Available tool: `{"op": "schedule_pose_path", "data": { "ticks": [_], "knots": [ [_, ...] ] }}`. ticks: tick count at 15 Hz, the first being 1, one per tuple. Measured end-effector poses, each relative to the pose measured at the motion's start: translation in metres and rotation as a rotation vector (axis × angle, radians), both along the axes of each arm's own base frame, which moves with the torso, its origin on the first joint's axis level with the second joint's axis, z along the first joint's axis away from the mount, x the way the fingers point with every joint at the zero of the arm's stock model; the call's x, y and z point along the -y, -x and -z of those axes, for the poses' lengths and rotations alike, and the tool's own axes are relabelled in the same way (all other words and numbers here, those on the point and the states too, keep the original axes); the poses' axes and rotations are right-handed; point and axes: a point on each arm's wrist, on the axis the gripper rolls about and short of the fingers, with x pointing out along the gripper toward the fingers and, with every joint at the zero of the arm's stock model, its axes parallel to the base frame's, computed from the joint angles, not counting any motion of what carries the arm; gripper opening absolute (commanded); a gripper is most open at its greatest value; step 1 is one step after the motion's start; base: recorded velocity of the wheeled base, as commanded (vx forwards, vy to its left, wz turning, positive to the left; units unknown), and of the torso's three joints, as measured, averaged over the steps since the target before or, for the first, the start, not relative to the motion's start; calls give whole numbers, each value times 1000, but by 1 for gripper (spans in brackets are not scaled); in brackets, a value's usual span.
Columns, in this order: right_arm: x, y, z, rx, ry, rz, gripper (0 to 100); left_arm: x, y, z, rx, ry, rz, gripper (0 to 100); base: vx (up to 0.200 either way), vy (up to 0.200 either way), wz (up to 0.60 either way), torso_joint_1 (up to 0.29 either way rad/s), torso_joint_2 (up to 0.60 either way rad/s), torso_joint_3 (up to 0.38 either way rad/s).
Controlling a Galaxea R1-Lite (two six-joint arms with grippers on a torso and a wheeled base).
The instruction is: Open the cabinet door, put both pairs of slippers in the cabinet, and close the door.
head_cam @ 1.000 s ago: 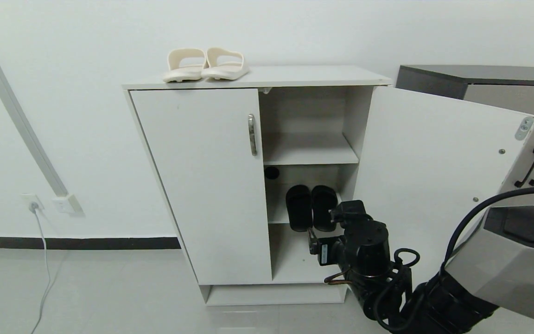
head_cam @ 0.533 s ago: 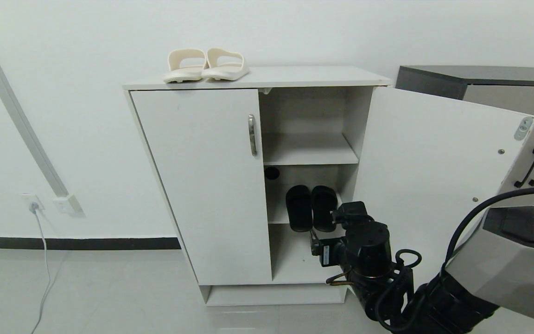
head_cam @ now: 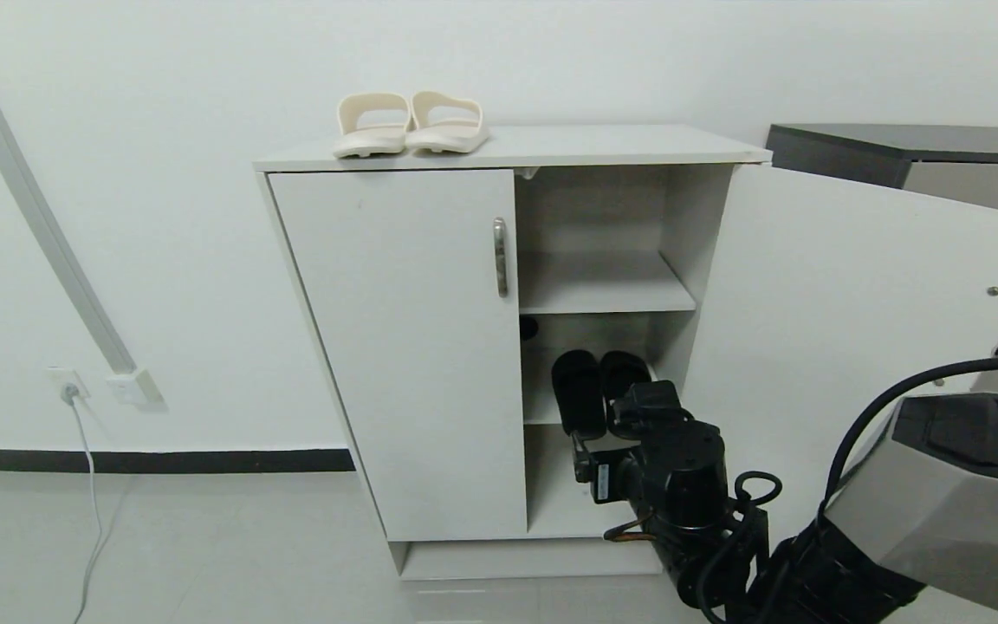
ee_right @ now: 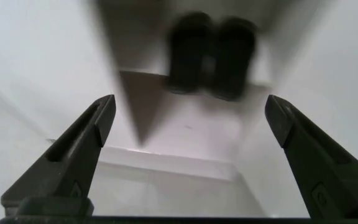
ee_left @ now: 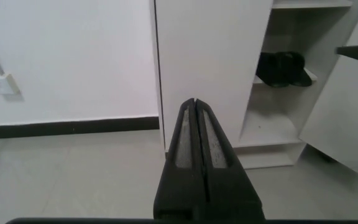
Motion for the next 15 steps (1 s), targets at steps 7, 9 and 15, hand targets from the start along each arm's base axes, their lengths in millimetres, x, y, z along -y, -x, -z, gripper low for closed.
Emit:
{"op": "schedule_pose_path", "data": {
  "ticks": [7,9,15],
  "knots": [
    [2,0,2,-5,9,2,100,0,0,0,-1,0,1,0,0,200,0,1,4,2],
    [1,0,2,-3,9,1,100,0,0,0,-1,0,1,0,0,200,0,-2,2,2],
    [4,3,3,7,-1,-3,100,0,0,0,-1,1,0,0,0,100,0,0,1,0]
  ]
}}
